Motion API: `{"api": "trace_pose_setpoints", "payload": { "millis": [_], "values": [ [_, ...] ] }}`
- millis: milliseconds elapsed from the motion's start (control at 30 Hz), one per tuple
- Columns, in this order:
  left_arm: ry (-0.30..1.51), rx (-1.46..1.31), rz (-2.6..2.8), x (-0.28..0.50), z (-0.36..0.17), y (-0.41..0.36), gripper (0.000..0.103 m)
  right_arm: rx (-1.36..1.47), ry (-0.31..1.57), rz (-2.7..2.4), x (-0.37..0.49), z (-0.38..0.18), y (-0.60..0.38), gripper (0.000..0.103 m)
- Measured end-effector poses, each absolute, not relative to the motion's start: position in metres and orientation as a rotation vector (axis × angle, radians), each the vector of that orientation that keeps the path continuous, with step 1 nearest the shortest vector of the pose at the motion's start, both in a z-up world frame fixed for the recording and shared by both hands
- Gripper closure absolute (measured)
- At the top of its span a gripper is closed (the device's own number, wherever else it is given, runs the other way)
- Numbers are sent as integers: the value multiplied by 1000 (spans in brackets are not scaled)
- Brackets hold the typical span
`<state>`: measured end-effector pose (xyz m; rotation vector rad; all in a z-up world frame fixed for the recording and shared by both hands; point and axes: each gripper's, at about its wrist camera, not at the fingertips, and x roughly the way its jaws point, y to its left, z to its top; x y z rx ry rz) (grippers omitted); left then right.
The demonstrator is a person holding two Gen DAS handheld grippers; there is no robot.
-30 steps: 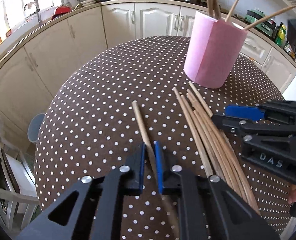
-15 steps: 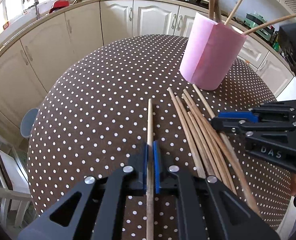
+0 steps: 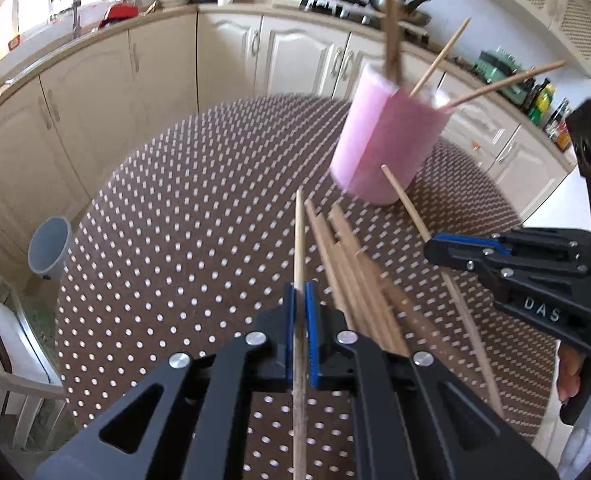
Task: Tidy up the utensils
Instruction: 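Grasp a chopstick with the right tool while the left tool grasps another and lifts, then raise both held chopsticks upright and carry them over the pink cup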
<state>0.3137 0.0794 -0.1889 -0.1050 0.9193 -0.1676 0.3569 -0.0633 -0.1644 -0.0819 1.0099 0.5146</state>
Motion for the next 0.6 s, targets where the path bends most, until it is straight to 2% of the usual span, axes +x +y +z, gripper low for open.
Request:
{"api": "trace_pose_setpoints", "payload": {
  "millis": [600],
  "values": [
    [646, -70, -297, 249, -76, 35, 97, -9, 705, 581, 289, -63, -98, 97]
  ]
}}
